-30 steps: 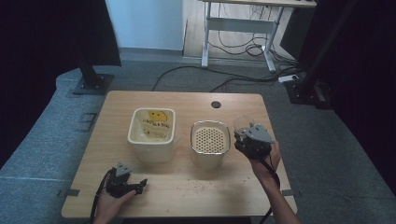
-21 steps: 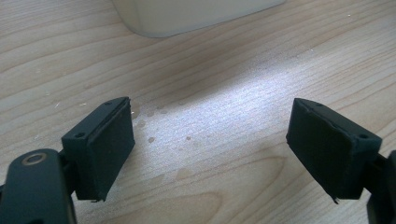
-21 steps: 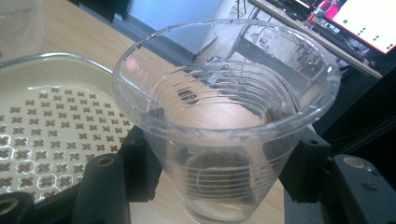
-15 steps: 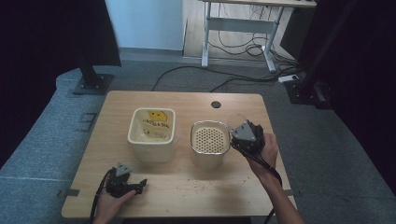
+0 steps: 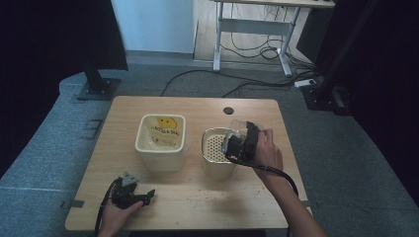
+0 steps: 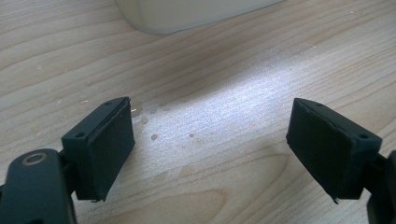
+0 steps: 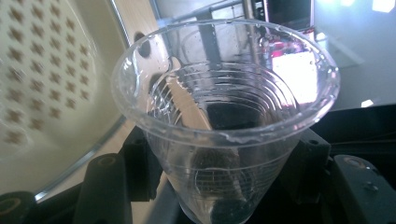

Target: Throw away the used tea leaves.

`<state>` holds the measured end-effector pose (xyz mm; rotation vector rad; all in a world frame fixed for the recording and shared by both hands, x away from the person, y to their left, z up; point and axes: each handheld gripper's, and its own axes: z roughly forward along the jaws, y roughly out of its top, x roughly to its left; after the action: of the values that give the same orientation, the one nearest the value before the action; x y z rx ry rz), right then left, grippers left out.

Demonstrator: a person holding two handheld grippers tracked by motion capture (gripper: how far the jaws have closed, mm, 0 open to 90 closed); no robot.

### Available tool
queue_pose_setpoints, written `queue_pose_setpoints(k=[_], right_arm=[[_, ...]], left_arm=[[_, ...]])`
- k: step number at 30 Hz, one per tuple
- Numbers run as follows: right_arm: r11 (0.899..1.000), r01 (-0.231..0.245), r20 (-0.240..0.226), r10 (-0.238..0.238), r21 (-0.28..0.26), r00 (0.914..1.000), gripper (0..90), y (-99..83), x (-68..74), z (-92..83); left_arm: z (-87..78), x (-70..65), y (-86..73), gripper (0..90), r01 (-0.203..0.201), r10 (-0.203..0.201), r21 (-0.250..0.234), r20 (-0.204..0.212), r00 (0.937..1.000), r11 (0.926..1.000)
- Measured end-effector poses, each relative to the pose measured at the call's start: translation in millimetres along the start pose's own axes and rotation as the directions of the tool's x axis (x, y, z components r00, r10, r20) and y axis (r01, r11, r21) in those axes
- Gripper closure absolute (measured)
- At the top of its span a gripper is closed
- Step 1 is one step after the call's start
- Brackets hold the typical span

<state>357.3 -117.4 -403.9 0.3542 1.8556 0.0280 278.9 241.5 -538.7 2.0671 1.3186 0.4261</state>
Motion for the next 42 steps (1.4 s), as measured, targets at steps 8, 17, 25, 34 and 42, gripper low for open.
queue_pose_setpoints(k=[8,17,25,34,42], right_arm=[[0.96,0.275,0.144,-0.279,0.046,0.9494,41.2,9.1,14.3,0.5],[0.896,0.432,0.219,-0.443,0.098,0.8692,41.4,12.5,22.6,3.3],[0.833,0.537,0.251,-0.553,0.136,0.7945,41.4,16.7,30.7,3.9],[0.732,0.656,0.311,-0.676,0.183,0.6683,41.3,20.5,37.2,4.7],[0.647,0.73,0.331,-0.754,0.221,0.5673,41.4,18.2,36.0,4.3]], left_arm=[[0.8,-0.1,0.0,14.9,-0.001,0.001,0.004,0.001,1.0,1.0],[0.8,0.3,-0.3,14.9,0.0,0.0,0.007,0.001,1.0,1.0],[1.2,0.2,-0.3,14.9,0.0,0.0,0.012,0.003,1.0,0.9999],[1.3,1.2,-0.4,14.9,0.0,0.0,0.016,0.003,1.0,0.9999],[0.5,2.4,-0.5,14.9,0.005,-0.005,0.014,0.003,1.0,0.9999]])
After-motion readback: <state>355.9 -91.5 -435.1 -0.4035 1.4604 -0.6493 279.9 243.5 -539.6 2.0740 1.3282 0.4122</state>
